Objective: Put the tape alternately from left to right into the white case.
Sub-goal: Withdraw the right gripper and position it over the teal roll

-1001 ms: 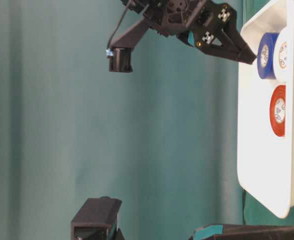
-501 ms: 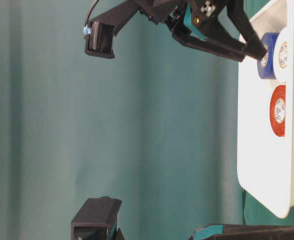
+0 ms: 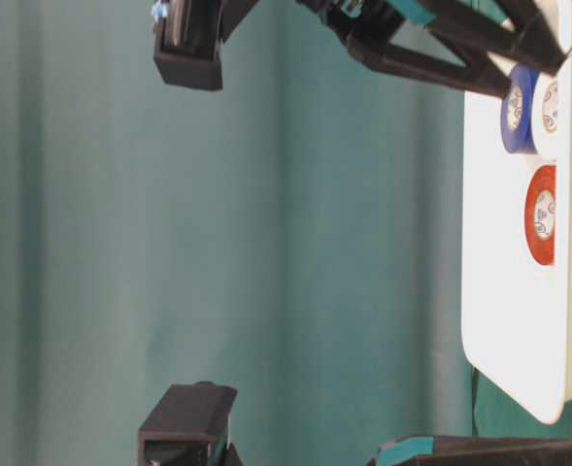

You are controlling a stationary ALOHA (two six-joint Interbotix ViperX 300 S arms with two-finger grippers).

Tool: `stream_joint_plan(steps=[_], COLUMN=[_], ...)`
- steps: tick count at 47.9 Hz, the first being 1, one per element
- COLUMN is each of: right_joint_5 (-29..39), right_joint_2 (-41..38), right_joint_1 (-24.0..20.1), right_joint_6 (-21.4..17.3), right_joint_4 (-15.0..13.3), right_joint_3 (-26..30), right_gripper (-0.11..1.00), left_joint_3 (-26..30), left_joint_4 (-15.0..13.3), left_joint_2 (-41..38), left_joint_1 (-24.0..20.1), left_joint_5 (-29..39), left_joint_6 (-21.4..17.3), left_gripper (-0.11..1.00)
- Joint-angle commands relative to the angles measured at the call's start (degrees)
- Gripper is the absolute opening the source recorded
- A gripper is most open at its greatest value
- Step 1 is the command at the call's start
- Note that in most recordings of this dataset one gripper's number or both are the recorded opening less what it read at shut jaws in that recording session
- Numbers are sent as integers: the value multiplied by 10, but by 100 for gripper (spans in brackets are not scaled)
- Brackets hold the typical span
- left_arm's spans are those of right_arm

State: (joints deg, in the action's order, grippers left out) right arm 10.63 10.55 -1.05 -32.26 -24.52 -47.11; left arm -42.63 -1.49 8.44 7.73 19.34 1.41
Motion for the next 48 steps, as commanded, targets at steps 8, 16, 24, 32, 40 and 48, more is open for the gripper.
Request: stream_joint_plan(steps=[8,16,24,32,40,48], right_joint_5=[-4,-4,-4,-4,-4,-4], right_joint_2=[33,33,33,33,33,33], right_joint_1=[-30,-37,-39,-39,-39,-39], right_joint_6=[-1,-1,-1,-1,-1,-1], right_joint_4=[0,0,0,0,0,0], right_joint_3=[-4,-5,-6,-7,-9,-10], right_gripper=[82,82,82,82,82,82], left_joint_3=[11,11,11,7,-4,-19], left_joint_4=[-1,-1,-1,-1,-2,-1], left_joint_2=[4,4,4,5,8,17], left_joint_1=[4,4,4,4,4,4], left_joint_5=[-3,-4,-3,2,16,39], left_joint_6=[-1,-1,0,0,10,38], left_gripper=[75,75,75,75,75,75])
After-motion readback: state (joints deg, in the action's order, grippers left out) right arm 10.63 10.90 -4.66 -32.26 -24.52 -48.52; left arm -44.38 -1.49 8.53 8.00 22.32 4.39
